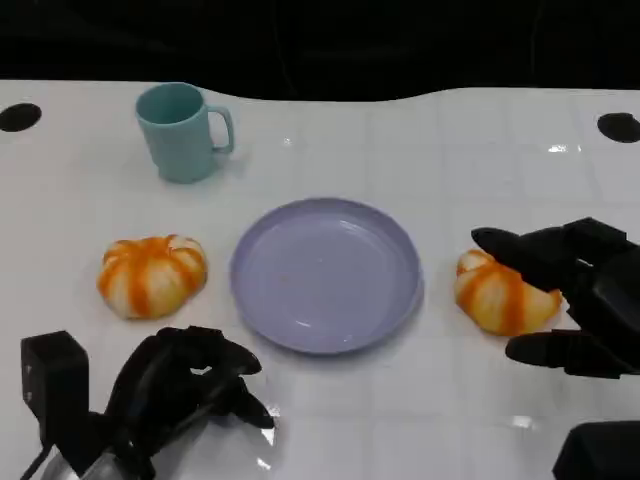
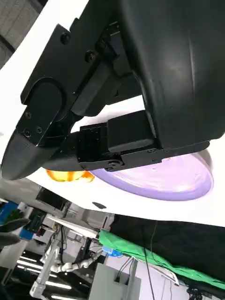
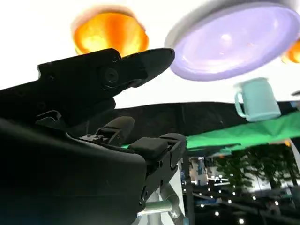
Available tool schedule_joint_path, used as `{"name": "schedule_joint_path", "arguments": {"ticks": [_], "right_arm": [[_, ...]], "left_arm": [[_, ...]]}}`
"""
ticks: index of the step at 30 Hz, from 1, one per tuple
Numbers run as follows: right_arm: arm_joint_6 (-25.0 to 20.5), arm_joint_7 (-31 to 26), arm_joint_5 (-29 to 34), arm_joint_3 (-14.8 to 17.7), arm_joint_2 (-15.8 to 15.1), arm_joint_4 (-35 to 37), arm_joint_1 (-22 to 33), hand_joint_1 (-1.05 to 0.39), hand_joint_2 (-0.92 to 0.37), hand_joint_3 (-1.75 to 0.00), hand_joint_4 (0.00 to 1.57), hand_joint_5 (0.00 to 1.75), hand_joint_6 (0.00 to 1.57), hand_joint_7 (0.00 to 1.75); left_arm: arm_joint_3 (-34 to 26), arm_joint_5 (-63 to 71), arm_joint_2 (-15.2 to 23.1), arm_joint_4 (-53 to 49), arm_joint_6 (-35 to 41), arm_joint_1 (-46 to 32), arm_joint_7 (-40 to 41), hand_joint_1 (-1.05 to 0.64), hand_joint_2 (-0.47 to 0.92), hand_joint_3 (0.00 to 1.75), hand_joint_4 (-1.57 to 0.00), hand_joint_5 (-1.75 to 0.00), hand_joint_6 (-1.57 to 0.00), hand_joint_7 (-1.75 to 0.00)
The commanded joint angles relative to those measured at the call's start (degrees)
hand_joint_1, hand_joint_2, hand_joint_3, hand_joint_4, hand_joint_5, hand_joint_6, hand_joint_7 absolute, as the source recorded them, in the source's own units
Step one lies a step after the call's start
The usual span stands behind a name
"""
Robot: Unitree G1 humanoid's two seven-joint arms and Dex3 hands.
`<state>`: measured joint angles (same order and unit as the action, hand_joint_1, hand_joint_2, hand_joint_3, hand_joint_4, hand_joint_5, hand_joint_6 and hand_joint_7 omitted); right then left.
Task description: Grasp the bread from the table and place it into the plate.
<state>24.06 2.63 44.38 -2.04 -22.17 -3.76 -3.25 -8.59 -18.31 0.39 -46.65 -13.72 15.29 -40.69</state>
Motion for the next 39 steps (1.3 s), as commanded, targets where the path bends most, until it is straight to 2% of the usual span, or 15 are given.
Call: {"name": "schedule_joint_path", "arguments": {"ticks": [1, 11, 22, 31, 39], "right_arm": [[-2.0, -2.4, 2.2, -2.0, -1.9, 2.8, -1.9, -0.74, -0.9, 0.0, 0.27, 0.38, 0.29, 0.0], [-8.4, -4.5, 7.0, -7.7, -2.1, 8.1, -6.4, -0.78, -0.91, 0.0, 0.24, 0.34, 0.25, 0.0], [-14.4, -10.7, 12.5, -14.1, -1.6, 17.9, -12.9, -0.8, -0.92, -0.01, 0.2, 0.31, 0.24, 0.0], [-18.6, -13.3, 12.8, -18.9, -1.3, 25.8, -16.9, -0.84, -0.92, -0.03, 0.15, 0.3, 0.19, 0.0], [-20.1, -14.5, 11.7, -22.1, -0.6, 32.8, -20.3, -0.89, -0.92, -0.04, 0.14, 0.28, 0.17, 0.0]], "left_arm": [[-0.3, 0.1, 0.5, -1.2, 0.9, -0.1, 0.2, -1.05, 0.77, 0.0, -1.54, -0.52, -1.57, -0.22], [-0.6, 0.2, 0.7, -2.1, 0.4, 0.3, 0.2, -1.05, 0.77, 0.0, -1.55, -0.52, -1.57, -0.22], [-0.8, 0.1, 0.9, -2.1, 0.4, 0.1, -0.2, -1.05, 0.77, 0.0, -1.54, -0.51, -1.57, -0.2], [-0.8, 0.3, 0.9, -1.6, 0.4, -0.3, -0.1, -1.05, 0.77, 0.0, -1.54, -0.51, -1.57, -0.2], [-0.8, 0.1, 0.9, -1.3, 0.7, -0.4, -0.3, -1.05, 0.77, 0.0, -1.53, -0.52, -1.57, -0.2]]}}
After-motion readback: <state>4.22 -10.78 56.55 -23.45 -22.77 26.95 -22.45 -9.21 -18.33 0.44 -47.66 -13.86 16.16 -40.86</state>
